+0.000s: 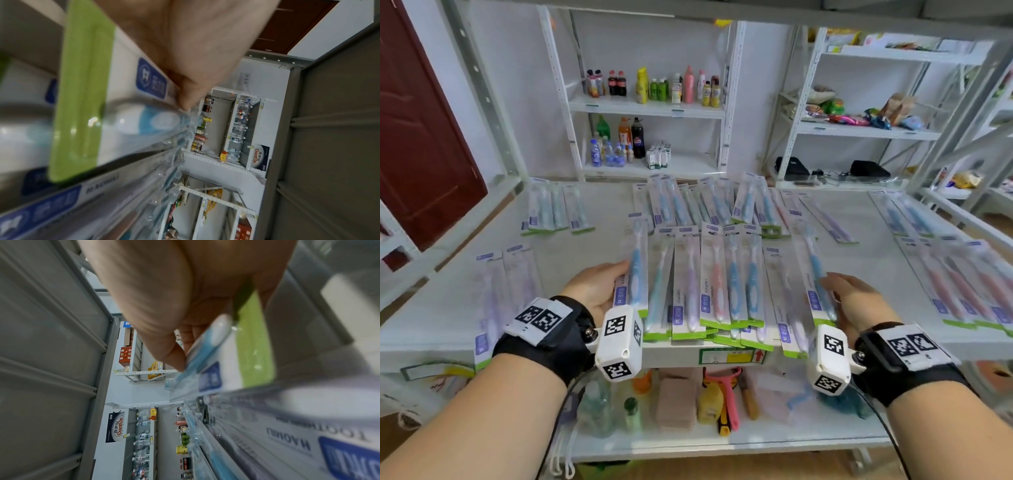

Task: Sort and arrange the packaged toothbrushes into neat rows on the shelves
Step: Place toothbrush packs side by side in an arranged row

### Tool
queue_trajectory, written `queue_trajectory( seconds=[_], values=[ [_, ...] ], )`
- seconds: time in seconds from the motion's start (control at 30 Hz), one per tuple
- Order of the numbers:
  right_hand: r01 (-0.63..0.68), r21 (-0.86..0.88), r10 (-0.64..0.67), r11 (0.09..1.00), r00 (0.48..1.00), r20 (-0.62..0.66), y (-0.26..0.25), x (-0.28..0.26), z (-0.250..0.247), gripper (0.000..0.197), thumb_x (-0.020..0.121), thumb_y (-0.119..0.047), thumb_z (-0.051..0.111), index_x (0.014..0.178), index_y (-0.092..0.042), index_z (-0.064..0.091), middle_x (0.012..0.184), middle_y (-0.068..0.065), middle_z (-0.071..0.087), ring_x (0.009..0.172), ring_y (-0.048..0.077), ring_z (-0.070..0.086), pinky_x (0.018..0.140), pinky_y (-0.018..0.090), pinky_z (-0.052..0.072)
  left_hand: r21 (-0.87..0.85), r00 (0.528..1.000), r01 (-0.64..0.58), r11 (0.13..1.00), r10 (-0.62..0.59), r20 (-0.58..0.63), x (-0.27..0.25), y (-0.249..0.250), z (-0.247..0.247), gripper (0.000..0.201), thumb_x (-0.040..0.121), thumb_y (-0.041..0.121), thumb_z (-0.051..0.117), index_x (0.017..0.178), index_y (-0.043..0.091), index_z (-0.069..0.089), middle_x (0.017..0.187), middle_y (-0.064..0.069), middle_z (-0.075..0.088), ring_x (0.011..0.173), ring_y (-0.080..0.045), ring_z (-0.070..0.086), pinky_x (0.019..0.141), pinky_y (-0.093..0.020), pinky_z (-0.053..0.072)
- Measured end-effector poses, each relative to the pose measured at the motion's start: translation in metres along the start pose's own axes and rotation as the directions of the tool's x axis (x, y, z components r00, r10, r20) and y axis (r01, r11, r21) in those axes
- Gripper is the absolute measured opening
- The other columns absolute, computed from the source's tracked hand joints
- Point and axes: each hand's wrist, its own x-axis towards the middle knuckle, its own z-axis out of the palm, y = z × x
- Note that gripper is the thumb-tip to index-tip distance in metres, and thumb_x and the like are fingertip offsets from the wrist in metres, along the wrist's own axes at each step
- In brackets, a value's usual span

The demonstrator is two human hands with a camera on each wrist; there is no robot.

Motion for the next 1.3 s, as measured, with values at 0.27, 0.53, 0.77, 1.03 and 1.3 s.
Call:
queue_trajectory(
  seconds=[0.27,0.53,0.77,1.03,1.3],
  values=[
    [0.105,0.096,-0.093,0.99,0.988,-0.12,-0.022,-0.005,-0.03,0.008,0.092,-0.02,0.056,0.087,-0.022,0.061,0.069,0.003,0.068,0.046,0.014,0.065,0.046,0.025,0.047,-0.025,0.979,-0.151,0.988,0.153,0.132,-0.019,0.045,0.057,0.023,0.095,0.022,0.053,0.081,0.007,0.062,0.05,-0.003,0.066,0.039,-0.012,0.062,0.032,-0.02,0.043],
    [0.125,0.237,-0.069,0.963,0.971,-0.23,-0.044,0.037,-0.097,0.018,0.081,-0.005,0.05,0.082,-0.019,0.062,0.087,0.011,0.061,0.07,0.026,0.061,0.046,0.029,0.051,0.013,0.892,-0.031,0.999,0.022,0.451,-0.024,0.061,0.186,0.017,0.088,-0.004,0.042,0.074,-0.001,0.052,0.064,-0.017,0.061,0.046,-0.021,0.062,0.039,-0.022,0.049],
    [0.173,-0.001,-0.167,0.985,0.949,-0.266,-0.08,0.115,-0.181,0.012,0.085,-0.009,0.055,0.076,-0.013,0.063,0.066,0.008,0.065,0.05,0.019,0.063,0.051,0.03,0.05,0.113,0.841,-0.04,0.993,-0.028,0.54,-0.015,0.051,0.32,0.031,0.084,-0.007,0.043,0.062,0.002,0.062,0.055,-0.011,0.062,0.043,-0.016,0.06,0.044,-0.023,0.051],
    [0.11,-0.295,-0.157,0.949,0.978,-0.139,-0.114,0.205,-0.222,0.025,0.092,-0.018,0.053,0.113,-0.003,0.057,0.053,0.009,0.06,0.04,0.018,0.051,0.042,0.023,0.042,0.153,0.931,-0.05,0.987,-0.009,0.366,0.014,0.04,0.442,0.015,0.09,0.001,0.048,0.077,0.001,0.054,0.056,-0.012,0.061,0.034,-0.015,0.056,0.031,-0.012,0.028],
    [0.078,-0.368,-0.101,0.927,0.994,-0.043,-0.126,0.269,-0.217,0.031,0.093,-0.008,0.047,0.124,-0.006,0.048,0.058,0.014,0.056,0.043,0.021,0.053,0.047,0.031,0.044,0.263,0.962,-0.081,0.961,0.006,0.274,0.05,0.037,0.519,0.029,0.084,0.01,0.05,0.056,0.011,0.044,0.037,-0.002,0.039,0.038,-0.016,0.032,0.039,-0.013,0.024]
  ],
)
